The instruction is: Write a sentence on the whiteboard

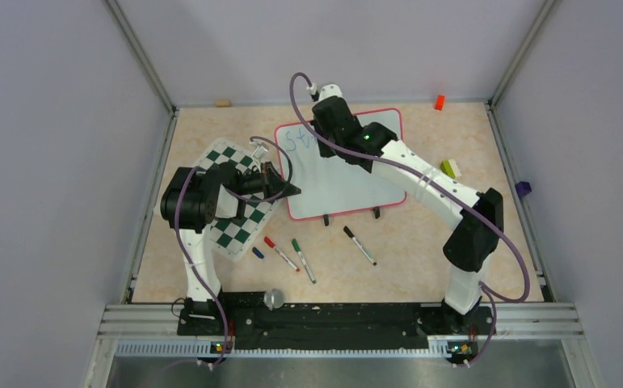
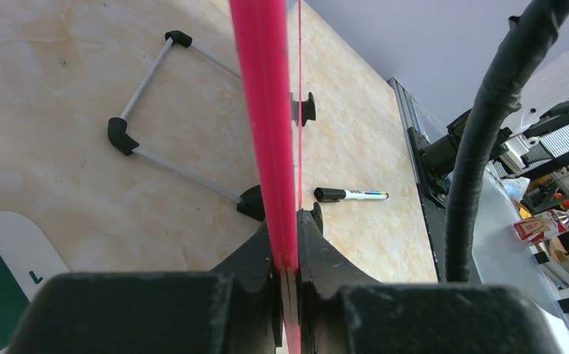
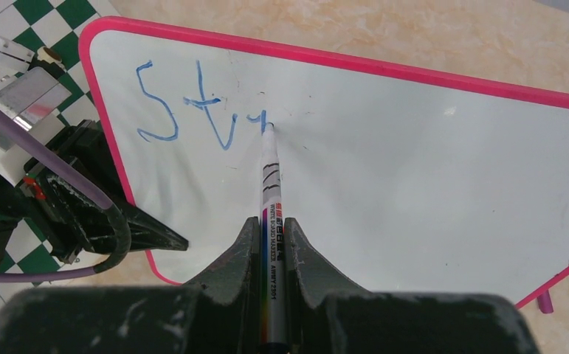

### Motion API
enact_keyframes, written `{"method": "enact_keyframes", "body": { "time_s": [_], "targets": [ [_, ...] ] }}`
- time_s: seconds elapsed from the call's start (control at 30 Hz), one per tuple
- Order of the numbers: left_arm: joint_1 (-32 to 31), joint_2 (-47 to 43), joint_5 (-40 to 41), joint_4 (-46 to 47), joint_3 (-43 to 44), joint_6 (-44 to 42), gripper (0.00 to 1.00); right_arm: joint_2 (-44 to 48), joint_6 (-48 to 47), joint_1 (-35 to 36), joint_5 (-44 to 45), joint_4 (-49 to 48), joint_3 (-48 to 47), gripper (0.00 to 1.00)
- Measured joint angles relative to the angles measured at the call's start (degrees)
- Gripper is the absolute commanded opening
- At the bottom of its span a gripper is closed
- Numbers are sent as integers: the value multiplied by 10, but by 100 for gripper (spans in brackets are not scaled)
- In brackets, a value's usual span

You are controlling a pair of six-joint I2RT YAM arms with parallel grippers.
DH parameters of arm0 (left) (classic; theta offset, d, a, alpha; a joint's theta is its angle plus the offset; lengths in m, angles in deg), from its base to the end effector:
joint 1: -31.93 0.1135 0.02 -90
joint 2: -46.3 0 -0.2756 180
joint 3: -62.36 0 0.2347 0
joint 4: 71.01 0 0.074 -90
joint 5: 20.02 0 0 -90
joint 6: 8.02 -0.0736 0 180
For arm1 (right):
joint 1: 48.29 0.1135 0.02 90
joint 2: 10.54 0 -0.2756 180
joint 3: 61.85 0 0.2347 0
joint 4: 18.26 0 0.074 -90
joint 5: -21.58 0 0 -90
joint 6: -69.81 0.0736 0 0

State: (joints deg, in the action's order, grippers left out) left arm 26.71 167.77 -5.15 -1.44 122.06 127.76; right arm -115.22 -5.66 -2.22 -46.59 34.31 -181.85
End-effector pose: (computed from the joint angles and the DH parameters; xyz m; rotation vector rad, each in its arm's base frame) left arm 0.3589 -0.1042 0.1544 0.6433 1.6653 -1.5904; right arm 0.3177 0.2903 0.3560 -0.3888 2.1380 0.1810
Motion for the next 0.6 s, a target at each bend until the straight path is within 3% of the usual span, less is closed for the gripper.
{"method": "enact_keyframes", "body": {
  "time_s": [0.6],
  "targets": [
    [0, 0, 0, 0, 0, 0, 5, -2, -4, -6, 3, 0, -10, 0]
  ]
}}
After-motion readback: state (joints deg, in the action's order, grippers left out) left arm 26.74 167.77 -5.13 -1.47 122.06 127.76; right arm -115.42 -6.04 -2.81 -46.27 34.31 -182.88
